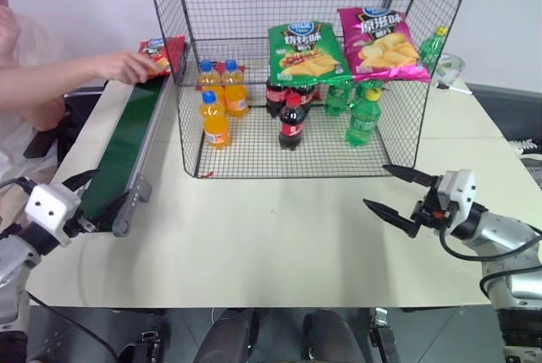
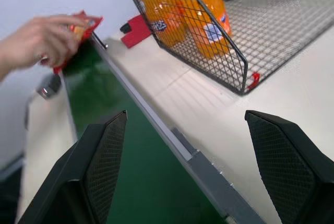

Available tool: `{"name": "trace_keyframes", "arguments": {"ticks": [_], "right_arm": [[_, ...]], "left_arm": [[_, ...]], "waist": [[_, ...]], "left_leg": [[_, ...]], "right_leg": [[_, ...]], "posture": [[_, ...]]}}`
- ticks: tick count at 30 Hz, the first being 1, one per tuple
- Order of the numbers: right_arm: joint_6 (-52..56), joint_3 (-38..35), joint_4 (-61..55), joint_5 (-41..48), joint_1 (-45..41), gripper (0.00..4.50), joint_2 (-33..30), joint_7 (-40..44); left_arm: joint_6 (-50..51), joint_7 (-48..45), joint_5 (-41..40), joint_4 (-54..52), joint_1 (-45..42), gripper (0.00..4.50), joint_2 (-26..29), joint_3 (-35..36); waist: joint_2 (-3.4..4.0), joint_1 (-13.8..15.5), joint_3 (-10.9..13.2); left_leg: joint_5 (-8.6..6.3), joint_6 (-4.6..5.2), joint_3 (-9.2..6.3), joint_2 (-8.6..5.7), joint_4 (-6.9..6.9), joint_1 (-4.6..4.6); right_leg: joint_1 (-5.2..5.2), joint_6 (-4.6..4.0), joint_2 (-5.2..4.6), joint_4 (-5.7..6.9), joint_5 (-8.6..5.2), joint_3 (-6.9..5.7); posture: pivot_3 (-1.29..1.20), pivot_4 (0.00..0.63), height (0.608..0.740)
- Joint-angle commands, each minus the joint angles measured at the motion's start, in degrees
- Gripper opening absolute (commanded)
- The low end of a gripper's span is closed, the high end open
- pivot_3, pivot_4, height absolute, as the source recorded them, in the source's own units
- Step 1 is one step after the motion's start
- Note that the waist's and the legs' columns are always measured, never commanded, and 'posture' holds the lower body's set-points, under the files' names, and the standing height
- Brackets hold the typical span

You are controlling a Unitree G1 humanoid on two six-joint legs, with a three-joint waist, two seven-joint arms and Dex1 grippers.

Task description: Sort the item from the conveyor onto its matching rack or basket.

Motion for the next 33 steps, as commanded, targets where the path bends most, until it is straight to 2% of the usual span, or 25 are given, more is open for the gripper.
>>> {"name": "trace_keyframes", "arguments": {"ticks": [1,6,10,16,22,33], "right_arm": [[1.78,2.56,-4.14,1.28,-2.44,4.5,2.44,-0.89],[3.59,5.95,-5.66,0.85,-5.05,4.5,6.18,-2.44],[5.34,9.44,-6.75,1.26,-6.21,4.5,8.4,-1.45],[7.48,14.23,-6.26,1.03,-7.57,4.5,8.07,4.11],[4.52,18.98,-1.82,-4.15,-12.66,4.5,8.61,7.63],[3.65,18.52,-1.12,-4.81,-12.52,4.5,8.32,8.31]], "left_arm": [[-10.13,9.93,11.89,1.46,2.18,3.78,1.76,3.46],[-20.61,23.47,25.71,3.39,6.82,3.78,2.97,6.0],[-28.1,37.74,39.98,2.51,14.89,3.78,2.76,12.07],[-26.44,55.2,53.56,3.25,21.47,3.78,2.3,12.5],[-21.58,66.03,59.34,5.35,23.46,3.78,4.07,9.79],[-17.93,73.08,59.97,4.88,25.83,3.78,5.89,4.05]], "waist": [[0.0,0.0,0.0],[-0.02,0.19,0.01],[-0.07,0.23,-0.01],[-0.08,0.32,-0.02],[-0.14,0.13,-0.05],[-0.17,0.21,-0.07]], "left_leg": [[0.01,0.02,0.0,0.0,-0.02,0.0],[-0.01,-0.02,0.02,0.01,-0.09,0.0],[-0.04,-0.04,0.02,0.0,-0.23,-0.01],[0.01,0.02,0.03,0.0,-0.46,0.0],[-0.05,-0.08,0.03,0.02,-0.46,0.09],[-0.04,-0.1,0.04,0.02,-0.46,0.1]], "right_leg": [[-0.03,0.01,0.0,0.0,0.0,0.0],[-0.07,0.04,0.0,-0.04,0.04,0.0],[-0.07,0.15,0.02,-0.23,0.1,0.0],[-0.18,0.21,0.04,-0.22,0.12,-0.02],[-0.16,0.22,0.1,-0.17,0.13,-0.04],[-0.16,0.22,0.17,-0.13,0.14,-0.04]], "posture": [[0.0,0.15,0.74],[0.0,0.15,0.74],[0.0,0.15,0.74],[0.0,0.15,0.74],[0.0,0.15,0.74],[0.0,0.15,0.74]]}}
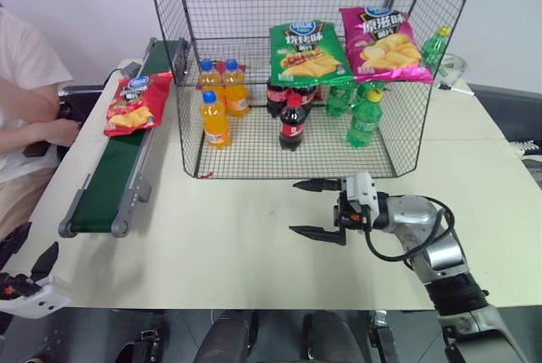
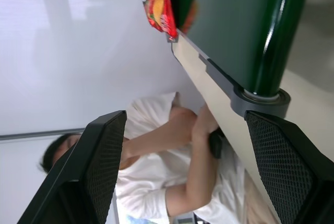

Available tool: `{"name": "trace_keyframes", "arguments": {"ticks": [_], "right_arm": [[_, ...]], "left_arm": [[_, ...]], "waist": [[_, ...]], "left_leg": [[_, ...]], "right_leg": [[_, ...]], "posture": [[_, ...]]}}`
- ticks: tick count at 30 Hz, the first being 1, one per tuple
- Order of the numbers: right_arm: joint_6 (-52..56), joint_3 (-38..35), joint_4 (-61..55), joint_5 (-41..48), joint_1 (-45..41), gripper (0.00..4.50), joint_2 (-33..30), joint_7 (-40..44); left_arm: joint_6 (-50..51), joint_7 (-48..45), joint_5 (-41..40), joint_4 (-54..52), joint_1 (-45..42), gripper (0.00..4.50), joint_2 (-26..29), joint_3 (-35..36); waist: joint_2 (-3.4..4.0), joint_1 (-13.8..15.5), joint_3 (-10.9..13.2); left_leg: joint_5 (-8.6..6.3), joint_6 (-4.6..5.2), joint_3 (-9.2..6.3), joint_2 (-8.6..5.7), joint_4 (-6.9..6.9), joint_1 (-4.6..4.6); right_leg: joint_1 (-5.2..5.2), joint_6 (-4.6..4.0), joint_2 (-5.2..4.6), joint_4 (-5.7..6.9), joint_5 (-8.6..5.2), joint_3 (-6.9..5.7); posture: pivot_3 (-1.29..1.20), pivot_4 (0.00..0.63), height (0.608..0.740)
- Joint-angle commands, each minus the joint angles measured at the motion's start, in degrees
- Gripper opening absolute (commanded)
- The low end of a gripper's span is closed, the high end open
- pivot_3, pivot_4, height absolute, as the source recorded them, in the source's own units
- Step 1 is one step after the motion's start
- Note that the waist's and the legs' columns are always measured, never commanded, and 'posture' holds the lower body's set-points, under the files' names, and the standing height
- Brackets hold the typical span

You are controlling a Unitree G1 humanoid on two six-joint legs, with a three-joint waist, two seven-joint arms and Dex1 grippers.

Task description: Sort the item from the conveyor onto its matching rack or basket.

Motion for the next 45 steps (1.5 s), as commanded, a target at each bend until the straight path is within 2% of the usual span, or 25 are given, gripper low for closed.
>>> {"name": "trace_keyframes", "arguments": {"ticks": [1,7,16,45], "right_arm": [[-0.48,-1.11,-1.65,0.84,0.14,4.5,-0.43,0.2],[-0.49,-1.27,-1.73,0.79,0.11,4.5,-0.45,-0.07],[-0.85,-1.39,-1.5,0.49,0.04,4.5,-0.51,-0.48],[-2.67,-1.02,-0.87,-0.83,0.91,4.5,-0.38,-1.73]], "left_arm": [[1.07,2.25,0.0,-0.59,0.64,3.78,1.32,-1.86],[0.21,2.11,-2.13,0.68,-0.18,3.78,1.65,-6.68],[2.6,2.84,-2.89,1.52,-3.26,3.78,1.88,-10.29],[6.05,3.41,-4.22,0.9,-8.23,3.78,1.75,-16.2]], "waist": [[0.0,-0.01,0.0],[-0.01,-0.05,-0.01],[-0.04,-0.03,-0.03],[-0.07,-0.07,-0.05]], "left_leg": [[0.0,0.0,0.0,0.0,0.0,0.0],[0.02,-0.03,0.0,0.01,0.01,0.03],[0.05,-0.01,0.0,0.01,0.02,0.04],[0.17,-0.01,0.0,0.01,0.16,0.06]], "right_leg": [[0.0,0.0,0.0,0.01,0.0,0.0],[-0.01,-0.02,0.01,0.1,0.01,0.0],[-0.03,-0.02,0.03,0.17,0.01,0.0],[-0.17,-0.05,0.05,0.65,0.03,-0.01]], "posture": [[0.0,0.15,0.74],[0.0,0.15,0.74],[0.0,0.15,0.74],[0.0,0.15,0.74]]}}
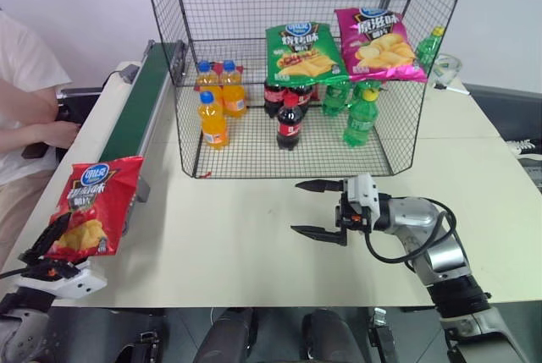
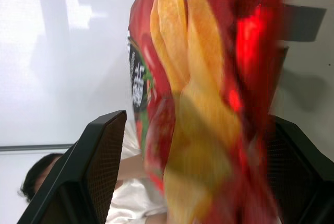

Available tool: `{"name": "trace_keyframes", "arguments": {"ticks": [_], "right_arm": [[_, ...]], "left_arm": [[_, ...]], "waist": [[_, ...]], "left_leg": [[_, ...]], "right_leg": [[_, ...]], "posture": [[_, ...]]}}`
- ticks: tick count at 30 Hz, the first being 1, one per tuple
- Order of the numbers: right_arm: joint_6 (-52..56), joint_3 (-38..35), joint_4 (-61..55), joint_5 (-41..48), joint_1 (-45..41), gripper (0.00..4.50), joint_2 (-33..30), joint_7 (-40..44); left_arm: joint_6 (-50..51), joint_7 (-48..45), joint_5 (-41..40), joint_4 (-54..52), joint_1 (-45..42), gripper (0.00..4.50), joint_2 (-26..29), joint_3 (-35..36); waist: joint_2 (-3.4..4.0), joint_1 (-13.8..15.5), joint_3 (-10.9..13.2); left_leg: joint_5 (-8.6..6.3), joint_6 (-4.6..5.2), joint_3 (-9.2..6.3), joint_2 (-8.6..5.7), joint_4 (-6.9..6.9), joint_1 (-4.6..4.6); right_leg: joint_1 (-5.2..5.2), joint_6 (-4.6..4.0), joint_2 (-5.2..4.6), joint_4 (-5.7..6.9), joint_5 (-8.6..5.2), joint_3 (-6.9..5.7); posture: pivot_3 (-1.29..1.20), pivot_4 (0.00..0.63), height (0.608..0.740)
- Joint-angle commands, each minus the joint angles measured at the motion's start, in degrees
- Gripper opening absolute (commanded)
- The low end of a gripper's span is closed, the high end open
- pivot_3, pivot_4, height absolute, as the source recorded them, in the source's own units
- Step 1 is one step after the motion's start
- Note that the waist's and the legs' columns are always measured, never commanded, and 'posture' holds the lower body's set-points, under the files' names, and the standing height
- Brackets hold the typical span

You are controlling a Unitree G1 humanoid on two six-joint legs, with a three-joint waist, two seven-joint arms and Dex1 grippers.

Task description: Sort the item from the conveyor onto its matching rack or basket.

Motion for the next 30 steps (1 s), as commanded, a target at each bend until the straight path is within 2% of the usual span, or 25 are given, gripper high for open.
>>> {"name": "trace_keyframes", "arguments": {"ticks": [1,4,5,8,10,19,30], "right_arm": [[-1.49,-0.9,-0.96,-0.01,0.41,4.5,-0.09,-0.18],[-1.4,-0.91,-1.22,-0.03,0.59,4.5,-0.09,-0.33],[-1.4,-0.88,-1.27,-0.05,0.63,4.5,-0.1,-0.37],[-1.32,-0.88,-1.34,-0.02,0.69,4.5,-0.14,-0.44],[-1.38,-0.89,-1.22,-0.08,0.68,4.5,-0.17,-0.44],[-1.57,-1.22,-1.04,-0.02,0.89,4.5,-0.51,-0.18],[4.12,-11.33,-7.65,9.31,7.21,4.5,-1.66,-3.76]], "left_arm": [[0.16,0.62,-1.44,-0.94,-0.17,3.78,0.37,-0.47],[-0.26,0.31,-2.2,-0.82,-0.26,3.02,0.54,-1.02],[-0.23,0.42,-2.16,-0.92,-0.24,2.59,0.56,-1.08],[0.01,0.7,-2.15,-1.25,-0.1,0.96,0.6,-1.11],[0.03,0.64,-2.39,-1.51,0.01,0.09,0.57,-1.13],[-1.52,-0.23,-3.71,-8.87,3.98,0.09,1.15,1.47],[-1.01,-8.74,-8.78,-24.97,5.37,0.09,1.44,10.56]], "waist": [[0.0,0.02,0.0],[-0.01,0.02,0.0],[-0.01,0.03,0.0],[-0.01,0.02,-0.01],[-0.01,0.02,-0.01],[-0.01,-0.02,-0.01],[-0.02,0.06,-0.01]], "left_leg": [[0.0,-0.01,0.0,0.0,0.0,0.0],[0.02,-0.01,0.0,0.0,0.0,0.0],[0.02,-0.01,0.0,0.0,0.01,0.0],[0.03,0.0,0.0,0.0,0.01,0.0],[0.03,0.0,0.0,0.0,0.01,0.0],[0.03,0.0,0.01,0.0,0.02,0.0],[0.03,0.0,0.01,0.0,0.05,-0.02]], "right_leg": [[-0.01,0.0,0.0,0.01,0.0,0.0],[-0.01,0.0,0.01,0.01,0.0,0.0],[-0.01,-0.01,0.01,0.01,0.0,0.0],[-0.01,-0.01,0.01,0.02,0.01,0.0],[-0.01,-0.01,0.01,0.02,0.01,0.01],[-0.02,-0.01,-0.01,0.02,0.01,0.03],[0.02,-0.03,-0.07,0.0,0.0,0.09]], "posture": [[0.0,0.15,0.74],[0.0,0.15,0.74],[0.0,0.15,0.74],[0.0,0.15,0.74],[0.0,0.15,0.74],[0.0,0.15,0.74],[0.0,0.15,0.74]]}}
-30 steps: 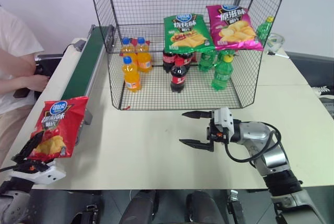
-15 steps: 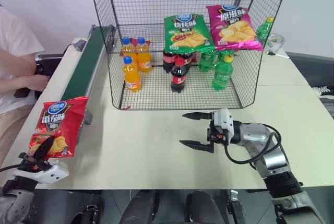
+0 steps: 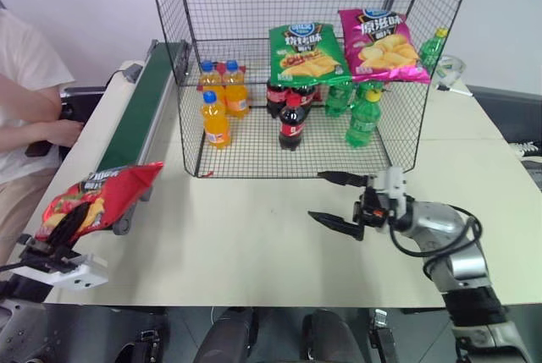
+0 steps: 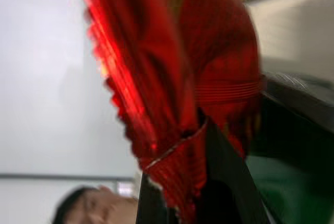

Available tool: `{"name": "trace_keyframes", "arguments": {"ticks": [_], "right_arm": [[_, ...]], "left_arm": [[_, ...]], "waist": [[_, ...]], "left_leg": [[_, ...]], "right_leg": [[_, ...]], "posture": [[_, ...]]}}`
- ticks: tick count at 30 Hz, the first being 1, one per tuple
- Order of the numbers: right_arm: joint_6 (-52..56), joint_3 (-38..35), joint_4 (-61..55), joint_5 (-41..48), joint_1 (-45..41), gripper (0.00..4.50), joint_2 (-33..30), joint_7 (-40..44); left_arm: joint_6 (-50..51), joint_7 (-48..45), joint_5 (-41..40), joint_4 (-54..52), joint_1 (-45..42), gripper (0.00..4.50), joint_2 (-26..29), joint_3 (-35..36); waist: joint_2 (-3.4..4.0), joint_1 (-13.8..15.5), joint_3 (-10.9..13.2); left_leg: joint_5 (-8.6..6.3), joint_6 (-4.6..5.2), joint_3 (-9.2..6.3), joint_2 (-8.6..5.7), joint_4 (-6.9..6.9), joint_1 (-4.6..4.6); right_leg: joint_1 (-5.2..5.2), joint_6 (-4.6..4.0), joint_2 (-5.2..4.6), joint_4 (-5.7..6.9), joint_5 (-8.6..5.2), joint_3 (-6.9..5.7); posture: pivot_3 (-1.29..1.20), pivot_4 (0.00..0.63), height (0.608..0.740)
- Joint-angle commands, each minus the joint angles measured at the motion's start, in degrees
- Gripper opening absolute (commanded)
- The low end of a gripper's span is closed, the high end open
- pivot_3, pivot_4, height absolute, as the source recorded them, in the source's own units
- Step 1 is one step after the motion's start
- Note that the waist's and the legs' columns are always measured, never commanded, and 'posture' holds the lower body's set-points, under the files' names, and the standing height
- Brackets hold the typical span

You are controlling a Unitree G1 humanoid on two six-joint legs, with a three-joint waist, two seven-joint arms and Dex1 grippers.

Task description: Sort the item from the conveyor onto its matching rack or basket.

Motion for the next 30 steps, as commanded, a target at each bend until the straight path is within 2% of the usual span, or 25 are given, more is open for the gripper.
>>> {"name": "trace_keyframes", "arguments": {"ticks": [1,7,11,16,21,24,30], "right_arm": [[1.35,-2.73,-4.67,2.61,2.15,4.5,-0.59,-1.59],[1.84,-5.34,-7.25,3.59,4.52,4.5,-0.34,-4.69],[1.66,-8.52,-8.51,6.26,5.08,4.5,1.12,-7.79],[0.68,-9.02,-10.0,5.87,5.46,4.5,2.93,-10.41],[-0.01,-7.95,-10.29,4.6,5.29,4.5,3.99,-12.11],[-0.15,-7.55,-10.22,4.23,4.99,4.5,4.24,-12.65],[-0.92,-6.52,-9.71,3.1,4.45,4.5,4.4,-13.23]], "left_arm": [[0.92,-4.0,-3.88,-6.5,-0.92,0.09,-0.33,3.61],[2.03,-10.12,-5.17,-14.08,-6.95,0.09,-1.69,1.29],[2.82,-14.49,-5.18,-18.08,-14.15,0.09,-2.16,-2.18],[4.46,-18.27,-5.32,-17.51,-25.21,0.09,-2.49,-6.17],[7.36,-17.63,-1.07,-9.58,-43.29,0.09,-6.76,-14.81],[8.22,-16.01,2.47,-4.92,-50.7,0.09,-8.91,-18.4],[11.08,-6.74,10.65,14.48,-67.04,0.09,-14.5,-27.39]], "waist": [[0.0,-0.09,0.0],[0.01,-0.01,0.0],[0.01,0.11,0.0],[0.03,-0.08,0.0],[0.05,0.17,0.0],[0.04,0.03,0.0],[0.03,-0.11,0.0]], "left_leg": [[0.0,0.0,0.0,0.01,0.0,0.0],[0.0,0.01,0.01,0.02,0.0,0.0],[0.0,0.01,0.02,0.01,0.08,-0.01],[0.01,0.01,0.02,0.02,0.16,-0.01],[0.01,0.01,0.0,-0.01,0.33,-0.01],[0.01,0.01,-0.04,-0.05,0.52,-0.01],[0.01,0.04,-0.02,-0.08,0.56,-0.04]], "right_leg": [[-0.01,0.0,0.0,0.0,0.0,0.0],[-0.01,-0.01,0.01,0.01,0.0,0.01],[0.05,-0.01,0.02,0.0,0.0,0.01],[0.06,-0.01,0.1,0.04,0.01,0.01],[0.15,0.01,0.14,0.1,0.02,-0.05],[0.34,0.03,0.15,0.12,0.02,-0.16],[0.42,0.08,0.13,0.17,0.04,-0.14]], "posture": [[0.0,0.15,0.74],[0.0,0.15,0.74],[0.0,0.15,0.74],[0.0,0.15,0.74],[0.0,0.15,0.74],[0.0,0.15,0.74],[0.0,0.15,0.74]]}}
